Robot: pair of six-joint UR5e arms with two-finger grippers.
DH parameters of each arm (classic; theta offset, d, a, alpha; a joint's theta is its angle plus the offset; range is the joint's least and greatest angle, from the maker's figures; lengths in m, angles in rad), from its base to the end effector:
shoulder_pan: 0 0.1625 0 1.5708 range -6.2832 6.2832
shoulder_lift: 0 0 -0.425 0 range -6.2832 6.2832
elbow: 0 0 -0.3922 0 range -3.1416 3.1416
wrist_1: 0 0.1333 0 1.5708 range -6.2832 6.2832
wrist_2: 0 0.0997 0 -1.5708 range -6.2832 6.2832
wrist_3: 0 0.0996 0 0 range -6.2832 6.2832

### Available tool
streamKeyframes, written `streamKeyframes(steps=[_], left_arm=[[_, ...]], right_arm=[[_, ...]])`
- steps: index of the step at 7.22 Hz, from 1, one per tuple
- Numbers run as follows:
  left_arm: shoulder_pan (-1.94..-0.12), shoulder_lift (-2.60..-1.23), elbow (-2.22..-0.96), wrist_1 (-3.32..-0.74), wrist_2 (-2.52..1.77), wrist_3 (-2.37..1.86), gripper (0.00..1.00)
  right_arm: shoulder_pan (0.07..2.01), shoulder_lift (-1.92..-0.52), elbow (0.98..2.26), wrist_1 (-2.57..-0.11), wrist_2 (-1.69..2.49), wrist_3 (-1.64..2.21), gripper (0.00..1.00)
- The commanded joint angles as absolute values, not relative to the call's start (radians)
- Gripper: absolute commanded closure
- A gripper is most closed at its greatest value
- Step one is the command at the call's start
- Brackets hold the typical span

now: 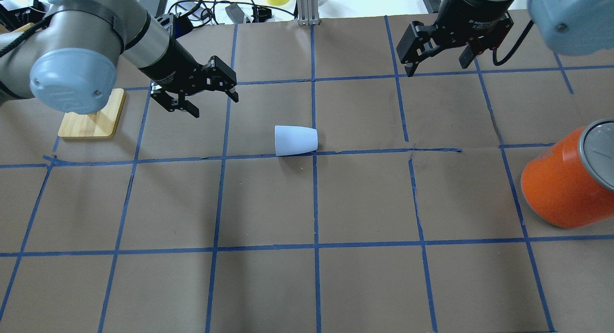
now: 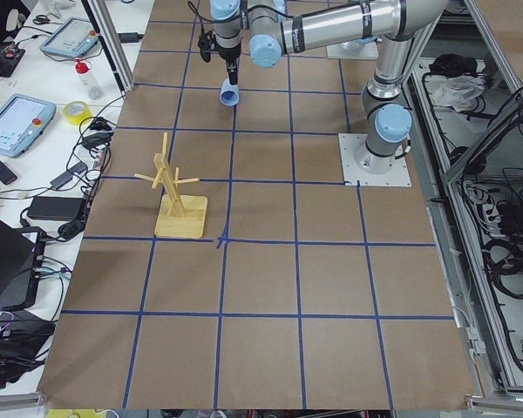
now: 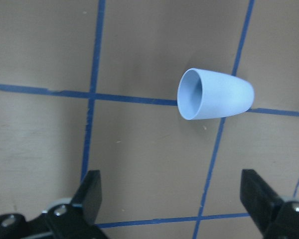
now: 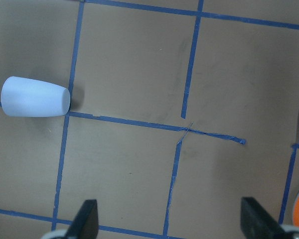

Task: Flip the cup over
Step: 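Reach the left gripper to the cup's closed end and grasp it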

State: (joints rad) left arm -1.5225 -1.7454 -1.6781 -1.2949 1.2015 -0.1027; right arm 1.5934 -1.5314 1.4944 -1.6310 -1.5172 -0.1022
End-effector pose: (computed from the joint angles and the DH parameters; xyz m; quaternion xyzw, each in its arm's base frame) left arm -0.1425 -0.5572 0.3784 0.0747 -0.9802 -0.0079 0.1834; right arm 0.1503 -0.5143 0.5124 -0.0636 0.9964 -0.0496 0.0248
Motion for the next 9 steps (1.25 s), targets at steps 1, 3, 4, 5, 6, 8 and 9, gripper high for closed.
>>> streamKeyframes(steps=[1, 3, 4, 5, 6, 8, 9], left_arm=[[-1.487, -1.837, -1.704, -1.195, 1.056, -0.066, 0.0], [-1.465, -1.912, -1.732, -1.125, 0.942, 0.008, 0.0], [-1.466, -1.949, -1.75, -1.077, 0.877, 0.002, 0.0], [-1.466, -1.972, -1.775, -1.051, 0.838, 0.005, 0.0], [-1.466, -1.997, -1.787, -1.036, 0.797, 0.023, 0.0], [-1.466, -2.031, -1.813, -1.02, 0.764, 0.139, 0.01], [-1.466, -2.045, -1.821, -1.008, 0.69, 0.175, 0.04]], right_arm=[[1.578, -1.532, 1.497, -1.628, -1.517, -0.066, 0.0], [1.577, -1.532, 1.497, -1.629, -1.528, -0.038, 0.0], [1.58, -1.532, 1.499, -1.614, -1.535, -0.038, 0.0], [1.577, -1.528, 1.499, -1.627, -1.537, -0.052, 0.0], [1.574, -1.528, 1.499, -1.62, -1.536, -0.055, 0.0], [1.577, -1.528, 1.499, -1.623, -1.536, -0.057, 0.0], [1.577, -1.526, 1.499, -1.632, -1.551, -0.057, 0.0]])
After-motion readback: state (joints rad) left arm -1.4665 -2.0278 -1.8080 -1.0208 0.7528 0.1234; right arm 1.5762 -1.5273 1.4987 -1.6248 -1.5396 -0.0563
